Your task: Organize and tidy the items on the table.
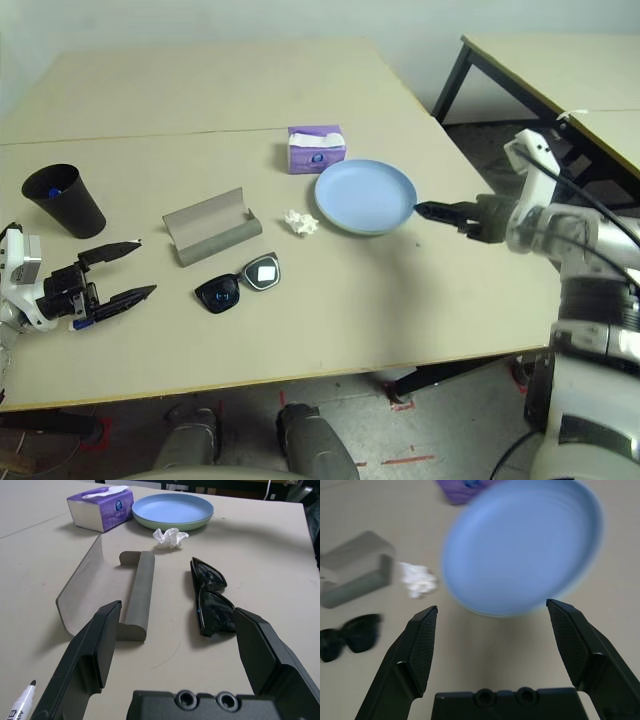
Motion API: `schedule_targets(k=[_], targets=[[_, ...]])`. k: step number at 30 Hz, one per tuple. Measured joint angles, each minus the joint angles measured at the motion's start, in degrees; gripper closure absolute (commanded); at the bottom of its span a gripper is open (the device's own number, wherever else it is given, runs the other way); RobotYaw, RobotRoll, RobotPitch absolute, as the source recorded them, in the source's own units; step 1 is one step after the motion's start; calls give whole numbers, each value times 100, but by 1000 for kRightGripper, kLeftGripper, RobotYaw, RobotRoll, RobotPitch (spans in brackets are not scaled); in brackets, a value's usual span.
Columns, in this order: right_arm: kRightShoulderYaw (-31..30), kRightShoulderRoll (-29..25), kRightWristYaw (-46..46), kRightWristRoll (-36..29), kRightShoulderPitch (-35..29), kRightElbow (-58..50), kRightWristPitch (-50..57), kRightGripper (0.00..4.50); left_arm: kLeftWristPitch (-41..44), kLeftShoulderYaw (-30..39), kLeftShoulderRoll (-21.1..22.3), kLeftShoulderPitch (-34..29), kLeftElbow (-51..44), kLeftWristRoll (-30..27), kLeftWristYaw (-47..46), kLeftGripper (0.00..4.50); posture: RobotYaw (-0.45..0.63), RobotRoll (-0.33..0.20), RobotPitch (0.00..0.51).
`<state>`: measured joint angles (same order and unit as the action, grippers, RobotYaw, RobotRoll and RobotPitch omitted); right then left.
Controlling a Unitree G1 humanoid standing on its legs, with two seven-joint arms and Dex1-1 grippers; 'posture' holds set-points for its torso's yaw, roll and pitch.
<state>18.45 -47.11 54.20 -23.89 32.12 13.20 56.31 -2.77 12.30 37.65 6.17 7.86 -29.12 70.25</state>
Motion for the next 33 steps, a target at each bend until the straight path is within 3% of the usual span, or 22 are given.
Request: schedule_targets(k=[16,26,33], targets=[[694,911,-342,-911,-1919,-1615,-1275,61,42,51,55,-92,-73,-14,-80,0,-60,0,117],[722,1566,-506,-902,-2890,-2024,-2881,61,188,51,68,-91,-189,-19,-162,0,-66,0,116],[710,1681,-454,-816,-3247,-1957,-3809,61,345,52,166,-111,-388,-31,-229,0,-55,0,119]])
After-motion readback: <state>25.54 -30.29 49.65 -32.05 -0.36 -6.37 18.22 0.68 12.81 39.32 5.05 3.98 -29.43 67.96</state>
